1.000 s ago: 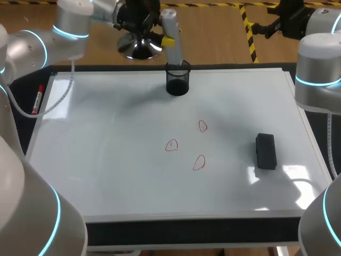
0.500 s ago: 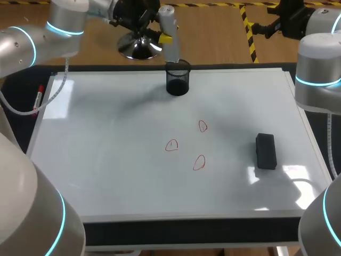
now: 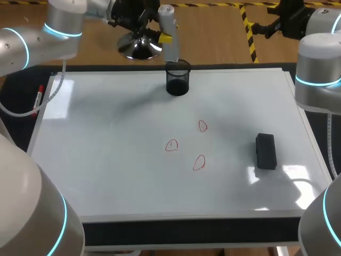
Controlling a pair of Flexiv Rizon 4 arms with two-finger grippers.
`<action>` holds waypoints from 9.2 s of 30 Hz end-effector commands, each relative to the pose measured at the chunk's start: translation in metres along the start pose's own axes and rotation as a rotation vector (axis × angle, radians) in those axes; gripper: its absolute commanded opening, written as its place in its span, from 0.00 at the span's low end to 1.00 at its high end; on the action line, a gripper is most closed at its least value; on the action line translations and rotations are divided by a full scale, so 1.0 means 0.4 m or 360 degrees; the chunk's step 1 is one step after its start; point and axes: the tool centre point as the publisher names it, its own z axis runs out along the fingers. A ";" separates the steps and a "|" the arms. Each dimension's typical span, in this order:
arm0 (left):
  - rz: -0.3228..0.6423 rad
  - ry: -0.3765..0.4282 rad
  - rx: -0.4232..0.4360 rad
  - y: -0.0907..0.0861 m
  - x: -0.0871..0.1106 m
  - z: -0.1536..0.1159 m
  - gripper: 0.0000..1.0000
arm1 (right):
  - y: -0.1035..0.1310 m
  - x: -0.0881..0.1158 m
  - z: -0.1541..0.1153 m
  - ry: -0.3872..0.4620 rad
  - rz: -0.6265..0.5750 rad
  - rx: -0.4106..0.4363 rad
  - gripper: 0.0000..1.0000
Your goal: Pick up the inspection probe, press it on each red-marked spot on the whiteboard one by one, put down the probe, pick up the eraser, and wipe off all the red marks.
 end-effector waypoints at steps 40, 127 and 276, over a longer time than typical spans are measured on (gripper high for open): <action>-0.0057 -0.0123 -0.0067 -0.021 0.122 -0.060 0.00 | 0.000 0.000 0.000 0.0000 0.0000 0.0000 1.00; -0.0092 -0.0137 0.0009 0.043 0.706 0.088 0.00 | 0.000 0.000 0.000 0.0000 0.0000 0.0000 1.00; -0.0144 -0.0014 -0.0118 0.292 0.615 0.283 0.00 | 0.179 0.133 -0.121 0.0077 0.0567 0.0925 1.00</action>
